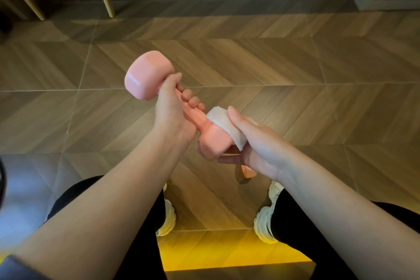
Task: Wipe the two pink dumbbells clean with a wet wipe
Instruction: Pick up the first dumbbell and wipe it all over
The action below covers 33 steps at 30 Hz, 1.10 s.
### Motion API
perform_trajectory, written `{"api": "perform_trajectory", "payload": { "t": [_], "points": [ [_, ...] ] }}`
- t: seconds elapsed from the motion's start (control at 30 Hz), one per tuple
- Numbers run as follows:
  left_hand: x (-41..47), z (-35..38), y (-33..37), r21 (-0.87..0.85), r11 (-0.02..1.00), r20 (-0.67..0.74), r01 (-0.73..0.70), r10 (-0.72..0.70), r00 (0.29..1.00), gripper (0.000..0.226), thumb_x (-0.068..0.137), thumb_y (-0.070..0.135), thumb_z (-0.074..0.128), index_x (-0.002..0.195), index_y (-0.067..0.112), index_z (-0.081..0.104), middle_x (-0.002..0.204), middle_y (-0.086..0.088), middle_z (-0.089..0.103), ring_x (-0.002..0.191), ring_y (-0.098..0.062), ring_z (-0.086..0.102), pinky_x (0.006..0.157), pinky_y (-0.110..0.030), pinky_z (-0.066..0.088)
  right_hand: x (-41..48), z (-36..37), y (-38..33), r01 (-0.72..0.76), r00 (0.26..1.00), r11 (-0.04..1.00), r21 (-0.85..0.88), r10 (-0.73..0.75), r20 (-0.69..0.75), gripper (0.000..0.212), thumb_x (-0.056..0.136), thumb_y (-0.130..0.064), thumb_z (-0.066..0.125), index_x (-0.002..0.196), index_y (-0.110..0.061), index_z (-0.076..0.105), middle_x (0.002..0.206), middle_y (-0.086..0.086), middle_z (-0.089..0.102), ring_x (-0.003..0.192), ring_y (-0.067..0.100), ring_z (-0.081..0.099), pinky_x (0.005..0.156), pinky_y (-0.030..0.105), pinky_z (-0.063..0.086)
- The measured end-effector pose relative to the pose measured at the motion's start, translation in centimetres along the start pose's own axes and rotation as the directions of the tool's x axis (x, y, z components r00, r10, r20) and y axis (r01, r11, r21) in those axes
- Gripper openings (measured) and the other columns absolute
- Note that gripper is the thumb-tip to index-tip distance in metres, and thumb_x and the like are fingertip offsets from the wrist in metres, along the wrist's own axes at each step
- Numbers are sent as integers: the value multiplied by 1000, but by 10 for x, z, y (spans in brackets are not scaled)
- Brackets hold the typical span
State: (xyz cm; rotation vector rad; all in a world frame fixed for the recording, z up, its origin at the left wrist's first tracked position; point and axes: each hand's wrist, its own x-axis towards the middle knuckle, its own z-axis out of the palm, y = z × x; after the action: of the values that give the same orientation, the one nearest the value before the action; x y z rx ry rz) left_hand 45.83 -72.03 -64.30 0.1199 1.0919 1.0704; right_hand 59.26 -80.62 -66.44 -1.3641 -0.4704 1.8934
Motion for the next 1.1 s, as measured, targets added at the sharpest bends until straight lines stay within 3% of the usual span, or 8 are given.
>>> {"api": "perform_trajectory", "payload": {
  "t": [0.1,0.33,0.47,0.53,0.67,0.8,0.97,1.1],
  "points": [
    [1,-1,0,-11,1000,4,5,-5,1000,34,94,27,55,67,21,34,49,7,26,40,-11,25,45,-23,29,-2,0,-1,-1,997,1000,-28,3,78,38,89,-44,66,120,-24,60,108,8,73,100,28,70,90,53,56],
    [0,-1,-2,-34,999,22,12,-11,1000,33,94,26,54,69,21,33,49,7,25,39,-11,24,43,-22,31,0,5,-5,27,1000,996,-80,-27,-1,42,86,-50,68,118,-23,64,107,7,72,98,25,68,94,55,54],
    [3,1,4,-99,995,39,6,-2,999,33,95,25,52,68,20,32,50,6,24,40,-11,23,42,-22,31,-5,-5,-14,19,987,999,-30,-14,163,51,84,-50,65,129,-26,64,129,17,62,106,32,62,94,54,51],
    [4,1,6,-123,992,48,3,3,999,33,95,25,50,69,20,32,50,6,24,39,-11,23,41,-22,30,-6,-6,-15,-12,978,1000,19,8,208,46,86,-42,66,129,-26,63,125,18,60,104,35,60,96,59,49],
    [3,0,2,-102,995,38,-5,9,999,33,95,25,51,69,20,32,49,6,24,38,-11,23,40,-20,30,-2,6,-7,-29,996,999,34,26,90,57,79,-51,69,128,-22,60,116,18,62,93,35,64,79,47,59],
    [3,1,2,-116,993,43,5,0,999,36,94,25,54,66,21,33,48,7,26,37,-10,25,39,-19,31,0,10,-8,-20,1000,995,93,19,12,46,92,-50,57,127,-20,60,118,20,62,96,40,64,71,45,59],
    [7,2,7,-165,986,42,9,-2,999,35,95,26,51,66,20,32,49,7,25,37,-11,24,41,-20,30,-4,-5,-13,63,965,993,102,-87,247,49,90,-27,66,136,-14,54,126,19,63,107,31,64,92,53,53],
    [5,2,3,-108,994,30,14,-10,999,35,96,26,50,67,21,32,48,7,25,36,-10,25,41,-19,30,-3,2,-6,63,989,996,59,-71,132,57,80,-28,76,133,-18,56,124,14,66,103,27,67,87,48,57]
  ]
}}
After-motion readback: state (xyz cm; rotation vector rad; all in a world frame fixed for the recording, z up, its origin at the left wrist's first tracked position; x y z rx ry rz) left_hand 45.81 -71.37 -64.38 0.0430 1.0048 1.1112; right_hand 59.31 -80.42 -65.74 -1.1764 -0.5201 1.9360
